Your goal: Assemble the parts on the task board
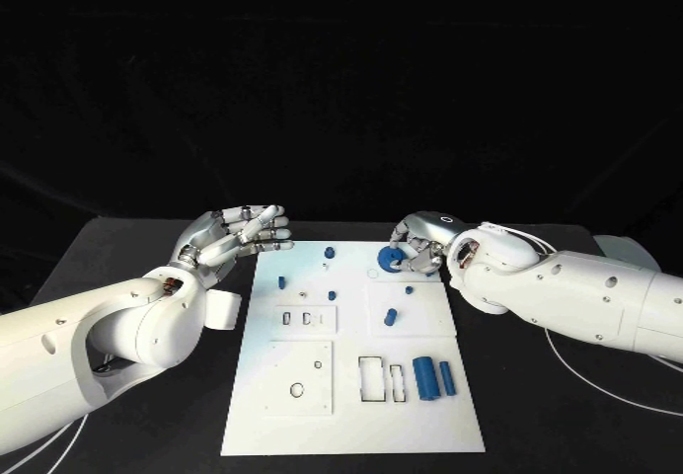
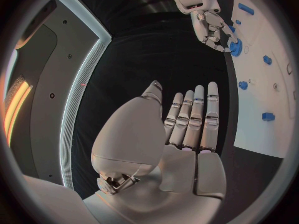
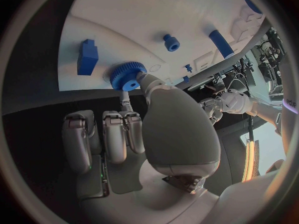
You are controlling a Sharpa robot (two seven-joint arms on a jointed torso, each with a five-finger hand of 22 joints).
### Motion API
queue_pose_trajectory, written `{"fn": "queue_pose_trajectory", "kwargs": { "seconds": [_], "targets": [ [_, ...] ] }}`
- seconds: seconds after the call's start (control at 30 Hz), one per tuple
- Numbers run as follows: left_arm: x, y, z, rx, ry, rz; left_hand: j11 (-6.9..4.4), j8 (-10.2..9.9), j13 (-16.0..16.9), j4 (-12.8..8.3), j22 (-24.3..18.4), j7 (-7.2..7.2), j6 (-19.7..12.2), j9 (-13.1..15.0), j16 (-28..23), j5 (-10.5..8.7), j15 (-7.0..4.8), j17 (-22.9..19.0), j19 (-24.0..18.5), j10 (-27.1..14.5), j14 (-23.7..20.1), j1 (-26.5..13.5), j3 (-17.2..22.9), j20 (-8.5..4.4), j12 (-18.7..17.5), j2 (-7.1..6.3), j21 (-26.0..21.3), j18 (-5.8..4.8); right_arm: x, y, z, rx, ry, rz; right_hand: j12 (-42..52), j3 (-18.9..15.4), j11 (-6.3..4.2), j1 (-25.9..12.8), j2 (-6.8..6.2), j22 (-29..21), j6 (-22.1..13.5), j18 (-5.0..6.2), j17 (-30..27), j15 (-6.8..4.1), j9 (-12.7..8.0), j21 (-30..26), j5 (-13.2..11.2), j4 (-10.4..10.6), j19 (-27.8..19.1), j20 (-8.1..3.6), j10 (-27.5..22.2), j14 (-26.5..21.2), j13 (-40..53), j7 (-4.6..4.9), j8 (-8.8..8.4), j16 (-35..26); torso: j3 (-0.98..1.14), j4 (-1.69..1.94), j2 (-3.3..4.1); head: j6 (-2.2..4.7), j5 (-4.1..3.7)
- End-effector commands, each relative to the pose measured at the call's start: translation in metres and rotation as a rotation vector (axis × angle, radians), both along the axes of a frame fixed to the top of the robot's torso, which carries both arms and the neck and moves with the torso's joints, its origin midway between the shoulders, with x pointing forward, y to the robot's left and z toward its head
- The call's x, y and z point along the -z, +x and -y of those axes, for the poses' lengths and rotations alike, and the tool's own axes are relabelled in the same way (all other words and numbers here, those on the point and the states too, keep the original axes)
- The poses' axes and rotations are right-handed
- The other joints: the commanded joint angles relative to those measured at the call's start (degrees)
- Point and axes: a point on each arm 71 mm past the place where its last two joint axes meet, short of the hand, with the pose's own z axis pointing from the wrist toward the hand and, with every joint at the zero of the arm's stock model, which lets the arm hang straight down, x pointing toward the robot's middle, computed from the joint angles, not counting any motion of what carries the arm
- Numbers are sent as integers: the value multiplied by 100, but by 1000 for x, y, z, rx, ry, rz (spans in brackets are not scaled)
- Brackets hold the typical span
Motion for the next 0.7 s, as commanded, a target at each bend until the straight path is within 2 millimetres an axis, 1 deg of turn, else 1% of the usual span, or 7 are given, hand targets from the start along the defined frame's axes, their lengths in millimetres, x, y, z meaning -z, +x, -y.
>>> {"fn": "queue_pose_trajectory", "kwargs": {
  "seconds": [0.03,0.07,0.1,0.33,0.47,0.53,0.7],
  "targets": [
    [-1,0,2,17,-11,5,43,-20,-3,-30,-5,221,-10,-7,-36,-4,-5,8,34,11,1,38,-3,-6,-29,20,-28,84,-9,-5,-6,-19,-4,122,27,42,-34,26,45,1505,270,-40,1371,-39,102,26,16,21,599,-42,513,567,1409,-214,92,40,4,1,-4,17,15],
    [-1,0,2,17,-11,5,43,-20,-3,-30,-5,221,-10,-7,-36,-4,-5,8,34,11,1,38,-3,-6,-29,20,-28,84,-10,-7,-8,-25,-1,126,22,46,-34,12,39,1505,269,-40,1369,-39,102,26,12,26,599,-43,510,566,1405,-213,91,39,2,1,-4,17,15],
    [-1,0,2,17,-10,4,43,-20,-3,-30,-5,221,-10,-7,-36,-4,-5,8,34,11,1,38,-3,-6,-29,20,-28,84,-11,-10,-12,-35,5,129,21,63,-26,-56,17,1505,239,-40,1370,-35,94,26,-21,57,599,-44,509,567,1404,-201,69,39,2,1,-4,13,50],
    [-1,0,1,17,-10,2,46,-26,-4,-29,-7,224,-16,-9,-42,-4,-3,10,37,6,2,43,-4,-6,-35,22,-29,83,-20,-21,-36,-86,17,153,30,74,-22,-80,9,1505,231,-40,1382,-32,92,26,-48,66,599,-43,516,569,1412,-198,62,43,-2,-9,1,34,36],
    [-1,0,2,19,-10,2,46,-26,-4,-29,-7,224,-16,-9,-42,-4,-3,10,37,6,2,43,-4,-6,-35,22,-29,83,-23,-24,-55,-114,13,181,33,75,-22,-81,8,1505,232,-40,1378,-32,92,26,-49,66,599,-43,519,568,1416,-198,63,42,-8,5,-6,26,51],
    [-1,0,3,20,-10,1,46,-26,-4,-29,-7,224,-16,-9,-42,-4,-3,10,37,6,2,43,-4,-6,-35,22,-29,83,-23,-25,-66,-130,12,190,33,75,-22,-81,8,1505,232,-40,1378,-32,92,26,-49,66,599,-43,519,568,1416,-198,63,42,-6,16,1,27,50],
    [0,1,4,22,-11,1,46,-26,-4,-29,-7,224,-16,-9,-42,-4,-3,10,37,6,2,43,-4,-6,-35,22,-29,83,-21,-25,-89,-160,9,200,30,82,-23,-86,12,1505,238,-40,1368,-31,94,26,-49,69,599,-42,516,566,1413,-200,65,39,-10,18,4,21,53]
  ]
}}
